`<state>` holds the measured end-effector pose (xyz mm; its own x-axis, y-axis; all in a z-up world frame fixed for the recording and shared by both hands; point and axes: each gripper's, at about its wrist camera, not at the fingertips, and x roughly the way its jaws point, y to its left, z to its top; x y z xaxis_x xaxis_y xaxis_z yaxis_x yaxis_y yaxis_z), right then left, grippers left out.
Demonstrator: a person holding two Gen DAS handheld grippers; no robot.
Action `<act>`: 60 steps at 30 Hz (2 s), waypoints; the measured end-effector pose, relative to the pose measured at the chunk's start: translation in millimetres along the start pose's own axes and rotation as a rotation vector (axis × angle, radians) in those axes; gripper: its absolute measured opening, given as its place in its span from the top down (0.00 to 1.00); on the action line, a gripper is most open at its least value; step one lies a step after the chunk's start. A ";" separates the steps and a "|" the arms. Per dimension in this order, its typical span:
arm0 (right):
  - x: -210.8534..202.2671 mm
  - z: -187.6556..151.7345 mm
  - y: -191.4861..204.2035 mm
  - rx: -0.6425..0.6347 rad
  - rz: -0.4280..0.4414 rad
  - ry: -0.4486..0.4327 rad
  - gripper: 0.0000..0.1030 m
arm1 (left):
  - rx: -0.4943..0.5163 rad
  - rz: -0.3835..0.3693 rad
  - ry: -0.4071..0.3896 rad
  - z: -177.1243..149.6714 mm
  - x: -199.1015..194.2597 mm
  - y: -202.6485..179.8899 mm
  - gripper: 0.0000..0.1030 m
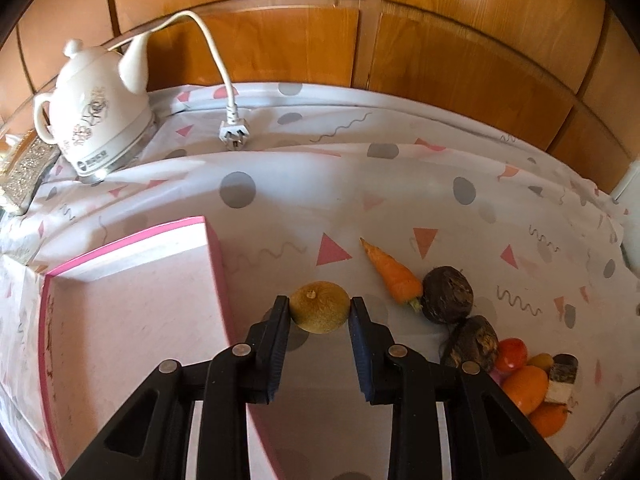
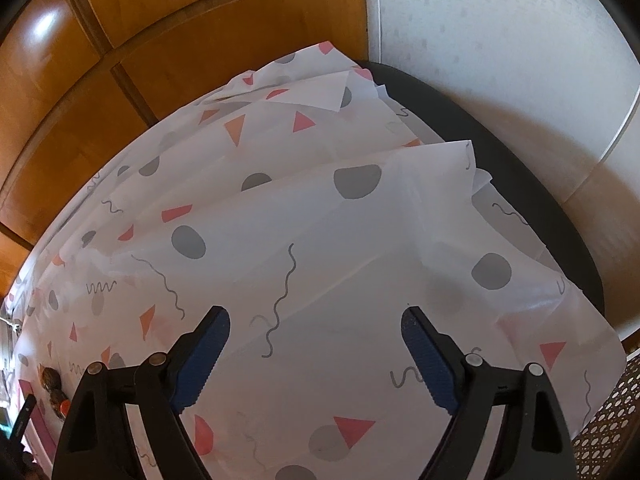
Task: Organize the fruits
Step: 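Close the left tool around the small yellow potato, then carry the potato over the pink tray and open the left tool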
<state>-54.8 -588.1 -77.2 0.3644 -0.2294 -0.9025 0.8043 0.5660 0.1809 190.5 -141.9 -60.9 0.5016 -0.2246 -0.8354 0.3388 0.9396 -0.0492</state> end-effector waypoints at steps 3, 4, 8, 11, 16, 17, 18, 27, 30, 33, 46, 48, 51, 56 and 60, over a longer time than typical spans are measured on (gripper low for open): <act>1.0 -1.0 2.0 -0.013 0.001 0.007 0.13 | -0.011 0.006 -0.016 -6.9 -10.4 4.1 0.71; 1.2 -1.4 3.4 -0.020 0.001 0.009 0.13 | -0.017 0.007 -0.019 -8.6 -12.9 6.0 0.71; 2.0 -2.7 9.1 -0.049 0.003 0.014 0.14 | -0.044 0.016 -0.039 -15.6 -25.0 15.7 0.71; 2.4 -4.4 14.5 -0.073 0.020 0.021 0.15 | -0.075 0.030 -0.056 -20.7 -34.2 25.6 0.71; 1.3 -6.9 25.4 -0.120 0.072 0.026 0.16 | -0.122 0.060 -0.082 -31.0 -50.1 45.9 0.71; -0.1 -7.4 28.7 -0.133 0.090 0.022 0.18 | -0.129 0.068 -0.085 -32.8 -52.5 49.7 0.71; -2.5 -8.0 32.9 -0.151 0.117 0.015 0.20 | -0.137 0.081 -0.088 -35.4 -55.4 54.2 0.71; -25.3 -35.6 96.2 -0.468 0.292 -0.043 0.31 | -0.174 0.136 -0.094 -56.7 -67.5 76.1 0.71; -30.2 -51.6 115.1 -0.582 0.322 -0.048 0.39 | -0.179 0.155 -0.102 -64.0 -70.9 78.5 0.71; -35.3 -66.8 129.1 -0.677 0.350 -0.052 0.46 | -0.196 0.170 -0.107 -73.5 -75.2 84.2 0.71; -51.6 -101.3 152.4 -0.852 0.423 -0.075 0.51 | -0.285 0.233 -0.145 -107.1 -94.3 108.6 0.71; -54.6 -109.3 157.3 -0.892 0.441 -0.075 0.51 | -0.293 0.238 -0.152 -112.1 -98.0 111.2 0.71; -56.6 -123.2 165.5 -0.957 0.464 -0.065 0.51 | -0.301 0.240 -0.160 -118.4 -102.9 113.2 0.70; -53.6 -142.0 175.3 -1.039 0.464 -0.039 0.53 | -0.312 0.239 -0.159 -127.5 -107.8 115.1 0.70; -50.7 -149.0 178.2 -1.057 0.459 -0.037 0.53 | -0.320 0.247 -0.177 -134.1 -114.5 115.1 0.61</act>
<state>0.1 -357.7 -57.4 0.5482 0.1566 -0.8216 -0.1963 0.9790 0.0556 65.3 26.6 -44.4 0.6749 0.0021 -0.7380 -0.0579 0.9971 -0.0501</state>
